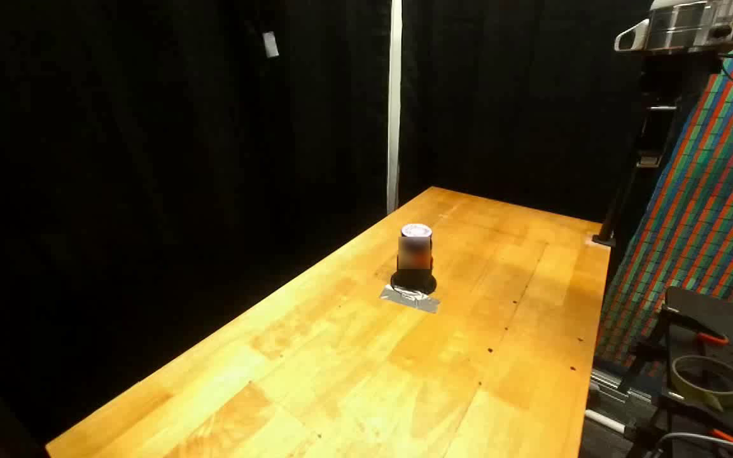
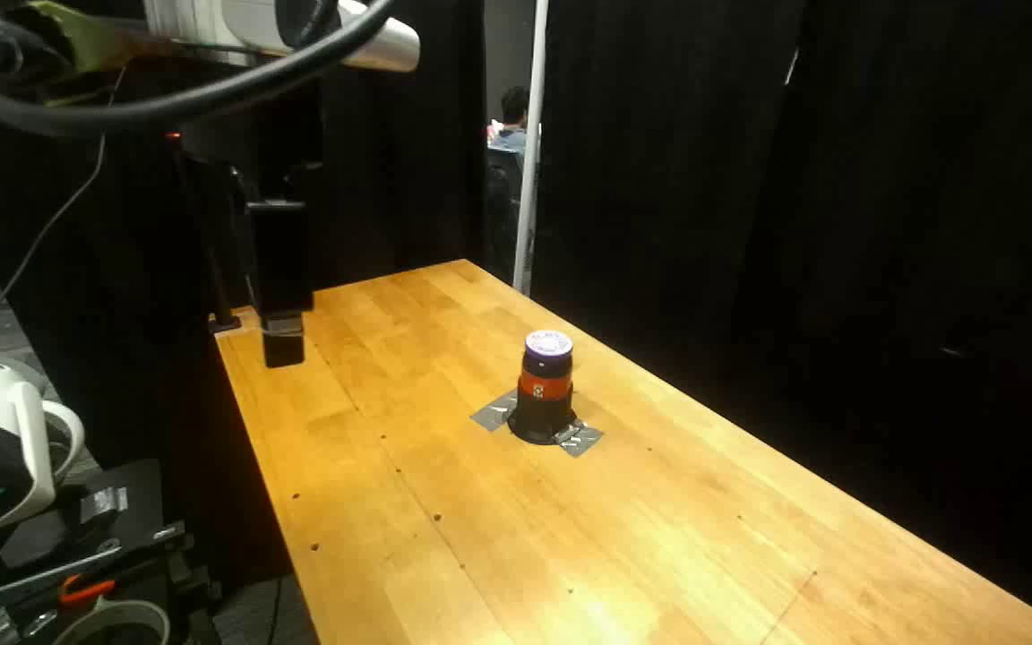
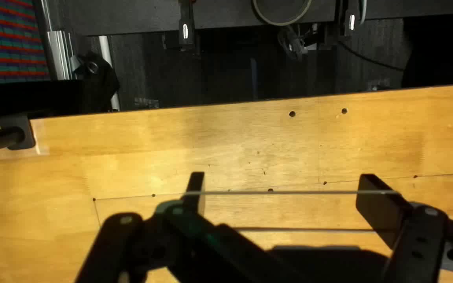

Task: Place the rubber band on the cup

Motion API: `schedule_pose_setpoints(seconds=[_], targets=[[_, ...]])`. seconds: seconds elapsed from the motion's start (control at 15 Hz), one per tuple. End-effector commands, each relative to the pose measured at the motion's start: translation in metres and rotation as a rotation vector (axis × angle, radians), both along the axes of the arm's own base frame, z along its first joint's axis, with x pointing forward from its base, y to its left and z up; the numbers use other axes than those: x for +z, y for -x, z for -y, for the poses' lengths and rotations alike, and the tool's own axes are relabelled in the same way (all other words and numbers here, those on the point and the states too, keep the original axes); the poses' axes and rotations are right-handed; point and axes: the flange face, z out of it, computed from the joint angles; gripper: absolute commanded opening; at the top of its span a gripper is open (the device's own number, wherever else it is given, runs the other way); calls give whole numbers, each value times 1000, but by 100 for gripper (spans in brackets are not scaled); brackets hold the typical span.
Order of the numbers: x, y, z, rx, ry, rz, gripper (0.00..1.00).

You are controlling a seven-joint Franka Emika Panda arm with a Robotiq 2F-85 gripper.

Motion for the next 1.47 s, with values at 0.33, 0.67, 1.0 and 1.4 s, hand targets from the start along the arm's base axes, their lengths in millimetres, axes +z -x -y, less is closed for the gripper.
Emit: schedule_pose_setpoints(seconds=[0.33,0.67,1.0,1.4], targets=[[3,-1,0,0,0,4,100],[48,39,-61,36,53,125,100],[98,26,-113,139,51,253,100],[28,-100,-65,168,-10,349,100]])
